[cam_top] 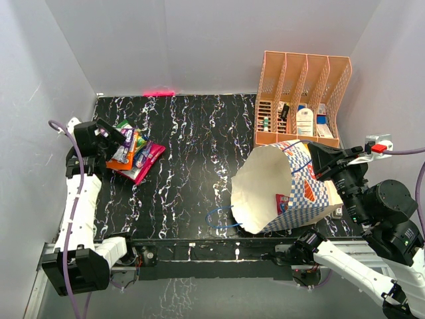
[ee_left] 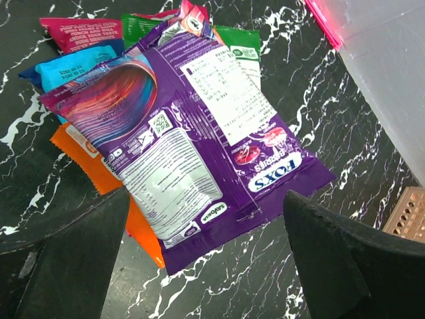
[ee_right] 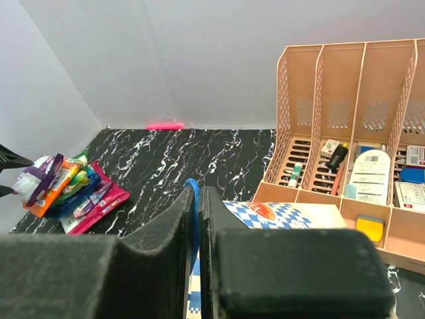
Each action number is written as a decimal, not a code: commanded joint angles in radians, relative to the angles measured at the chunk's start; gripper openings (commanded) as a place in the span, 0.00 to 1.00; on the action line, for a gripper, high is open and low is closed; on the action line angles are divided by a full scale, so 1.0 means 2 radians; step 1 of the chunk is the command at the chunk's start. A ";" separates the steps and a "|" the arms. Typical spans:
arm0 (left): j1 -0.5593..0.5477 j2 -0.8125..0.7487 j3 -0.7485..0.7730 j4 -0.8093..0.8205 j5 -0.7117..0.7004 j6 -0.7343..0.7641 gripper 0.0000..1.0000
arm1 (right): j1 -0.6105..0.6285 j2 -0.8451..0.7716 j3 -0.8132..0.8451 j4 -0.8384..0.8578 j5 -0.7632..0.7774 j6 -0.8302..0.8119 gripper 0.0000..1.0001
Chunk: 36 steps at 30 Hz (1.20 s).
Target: Take the snacks out of the paper bag
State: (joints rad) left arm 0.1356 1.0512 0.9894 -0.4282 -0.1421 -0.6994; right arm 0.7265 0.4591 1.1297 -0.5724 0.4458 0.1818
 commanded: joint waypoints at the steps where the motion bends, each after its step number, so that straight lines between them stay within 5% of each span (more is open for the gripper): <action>1: 0.003 -0.010 0.033 -0.030 -0.031 -0.017 0.98 | 0.002 0.002 0.021 0.023 0.000 -0.002 0.07; 8: 0.003 -0.018 0.021 0.001 -0.030 -0.014 0.99 | 0.002 0.003 0.020 0.025 -0.001 -0.002 0.07; 14: 0.003 0.057 0.041 0.001 0.015 0.001 0.93 | 0.002 0.003 0.024 0.022 -0.003 -0.002 0.07; 20: 0.003 0.001 -0.015 0.049 0.038 -0.004 0.95 | 0.002 0.000 0.028 0.020 0.004 -0.005 0.07; 28: -0.006 -0.006 -0.009 0.077 0.201 0.009 0.95 | 0.003 0.006 0.026 0.022 -0.001 -0.006 0.07; 32: -0.066 -0.025 -0.016 0.097 0.231 0.008 0.95 | 0.002 0.004 0.031 0.009 -0.006 -0.004 0.07; 36: -0.197 -0.037 -0.024 0.121 0.219 0.003 0.93 | 0.002 -0.002 0.036 -0.017 -0.017 0.000 0.07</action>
State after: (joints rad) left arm -0.0517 1.0286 0.9531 -0.2607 0.2268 -0.6918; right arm 0.7265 0.4599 1.1545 -0.5842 0.4408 0.1818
